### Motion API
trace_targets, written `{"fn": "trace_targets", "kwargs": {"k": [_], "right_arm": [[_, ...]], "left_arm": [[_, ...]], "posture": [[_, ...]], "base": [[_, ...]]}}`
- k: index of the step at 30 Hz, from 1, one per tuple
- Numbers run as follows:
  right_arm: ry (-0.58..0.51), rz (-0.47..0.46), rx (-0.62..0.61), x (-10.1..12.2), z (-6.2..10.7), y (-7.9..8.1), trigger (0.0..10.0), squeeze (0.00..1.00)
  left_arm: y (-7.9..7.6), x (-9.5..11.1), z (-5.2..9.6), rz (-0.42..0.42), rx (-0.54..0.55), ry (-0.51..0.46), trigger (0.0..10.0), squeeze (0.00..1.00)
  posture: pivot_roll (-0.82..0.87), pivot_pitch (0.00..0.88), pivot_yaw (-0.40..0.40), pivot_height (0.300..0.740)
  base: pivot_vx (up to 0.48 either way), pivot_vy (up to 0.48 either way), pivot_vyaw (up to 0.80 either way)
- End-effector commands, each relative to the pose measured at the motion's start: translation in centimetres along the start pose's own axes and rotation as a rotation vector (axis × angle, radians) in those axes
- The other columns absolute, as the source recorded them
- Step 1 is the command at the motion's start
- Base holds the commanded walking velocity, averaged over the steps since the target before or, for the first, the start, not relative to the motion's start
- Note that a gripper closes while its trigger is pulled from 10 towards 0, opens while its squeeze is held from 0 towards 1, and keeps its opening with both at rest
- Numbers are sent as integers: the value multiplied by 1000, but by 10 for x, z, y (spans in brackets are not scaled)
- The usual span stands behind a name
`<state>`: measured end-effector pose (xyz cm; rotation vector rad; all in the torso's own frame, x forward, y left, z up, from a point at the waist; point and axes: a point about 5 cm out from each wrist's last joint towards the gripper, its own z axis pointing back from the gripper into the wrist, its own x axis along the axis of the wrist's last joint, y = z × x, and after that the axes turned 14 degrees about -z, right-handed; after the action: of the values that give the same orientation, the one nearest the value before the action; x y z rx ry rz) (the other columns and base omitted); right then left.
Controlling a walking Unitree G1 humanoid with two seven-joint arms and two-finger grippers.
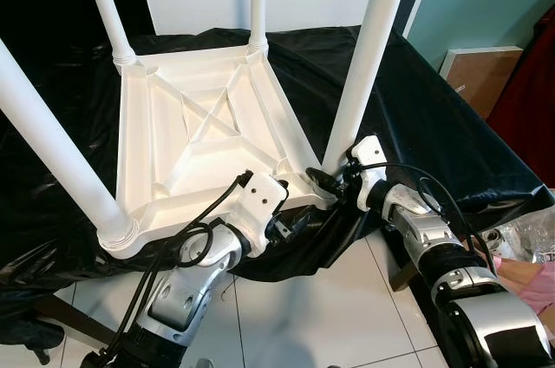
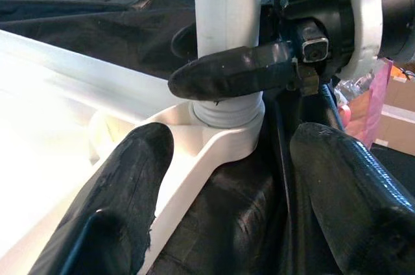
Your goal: Building children table
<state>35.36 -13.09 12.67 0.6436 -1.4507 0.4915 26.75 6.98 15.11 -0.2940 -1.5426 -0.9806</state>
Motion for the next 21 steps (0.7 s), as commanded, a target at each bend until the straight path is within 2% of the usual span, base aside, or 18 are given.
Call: {"fn": "trace_targets", "kwargs": {"k": [1,2,6,10,11,13,18,19,21], "right_arm": [[73,-46,-56,-24,8,1,10000,0],[66,-47,-101,-26,8,2,10000,0],[51,-65,-123,-27,7,3,10000,0],[-1,-121,-334,-32,2,7,10000,0],[-1,-121,-334,-32,2,7,10000,0],[-21,-141,-419,-35,1,12,10000,0],[-30,-148,-449,-37,0,17,10000,0],[-51,-168,-512,-39,-2,22,10000,0],[-51,-168,-512,-39,-2,22,10000,0]], "left_arm": [[-5,0,-2,-3,-50,-12,10000,0],[-6,0,-1,-3,-52,-12,10000,0],[-6,0,-1,-3,-54,-13,10000,0],[-9,-1,-2,-2,-64,-16,10000,0],[-9,-1,-2,-2,-64,-16,10000,0],[-9,-1,-1,-1,-64,-15,10000,0],[-9,-1,-1,-1,-63,-16,10000,0],[-9,-1,-2,-1,-63,-16,10000,0],[-9,-1,-2,-1,-63,-16,10000,0]], "posture": [[34,51,-58,740],[33,51,-57,740],[32,51,-57,740],[27,50,-53,740],[27,50,-53,740],[26,47,-55,740],[26,47,-55,740],[26,46,-56,740],[26,46,-56,740]], "base": [[0,0,0],[0,0,0],[0,0,0],[0,0,0],[0,0,0],[0,0,0],[0,0,0],[0,0,0],[0,0,0]]}}
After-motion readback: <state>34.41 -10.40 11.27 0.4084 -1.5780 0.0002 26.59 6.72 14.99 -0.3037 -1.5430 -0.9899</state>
